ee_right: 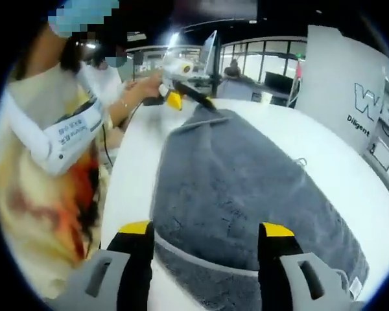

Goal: Open the folded towel by lifting each exposed corner and separating the folded layers until the towel lies flat within the target outline without major curled edges

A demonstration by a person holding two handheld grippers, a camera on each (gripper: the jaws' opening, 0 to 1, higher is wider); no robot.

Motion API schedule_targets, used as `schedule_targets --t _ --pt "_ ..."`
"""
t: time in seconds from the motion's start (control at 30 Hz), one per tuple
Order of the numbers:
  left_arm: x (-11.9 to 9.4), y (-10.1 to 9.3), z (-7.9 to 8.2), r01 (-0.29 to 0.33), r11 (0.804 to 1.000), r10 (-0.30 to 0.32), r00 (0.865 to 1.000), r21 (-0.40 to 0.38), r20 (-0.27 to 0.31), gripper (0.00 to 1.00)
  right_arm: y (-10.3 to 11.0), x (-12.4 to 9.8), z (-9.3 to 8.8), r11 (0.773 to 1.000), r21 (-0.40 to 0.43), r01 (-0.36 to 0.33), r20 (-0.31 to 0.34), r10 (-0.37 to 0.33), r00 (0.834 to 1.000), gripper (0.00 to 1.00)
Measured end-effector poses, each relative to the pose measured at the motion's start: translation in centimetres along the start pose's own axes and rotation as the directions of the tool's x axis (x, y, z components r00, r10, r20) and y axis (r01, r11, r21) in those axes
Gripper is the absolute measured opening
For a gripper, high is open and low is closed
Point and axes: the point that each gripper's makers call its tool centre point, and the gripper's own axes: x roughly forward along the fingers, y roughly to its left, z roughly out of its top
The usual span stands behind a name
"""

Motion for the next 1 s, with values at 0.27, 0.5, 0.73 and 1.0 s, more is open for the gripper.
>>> schedule_targets --t 0.27,0.5,0.73,1.0 --pt "-0.1 0.3 0.1 -0.006 1.0 0.007 1.0 -0.013 0.003 0.96 -2.6 -0.3 -0.6 0.996 0.058 0.068 0.031 -0.07 0.997 0.85" --pt "0.1 0.2 -0.2 -0.004 1.0 0.004 1.0 -0.015 -0.005 0.96 -3.7 -0.6 -0.9 0.99 0.092 0.106 0.05 -0.111 0.993 0.99" --pt "0.1 0.2 -0.1 -0.002 1.0 0.002 1.0 -0.018 -0.002 0.96 -5.8 -2.1 -1.8 0.979 0.114 0.167 0.047 -0.173 0.984 0.98" --pt "0.4 0.0 -0.5 0.005 1.0 -0.005 1.0 -0.02 -0.016 0.98 -8.9 -4.8 -2.8 0.955 0.16 0.25 0.039 -0.259 0.965 0.89"
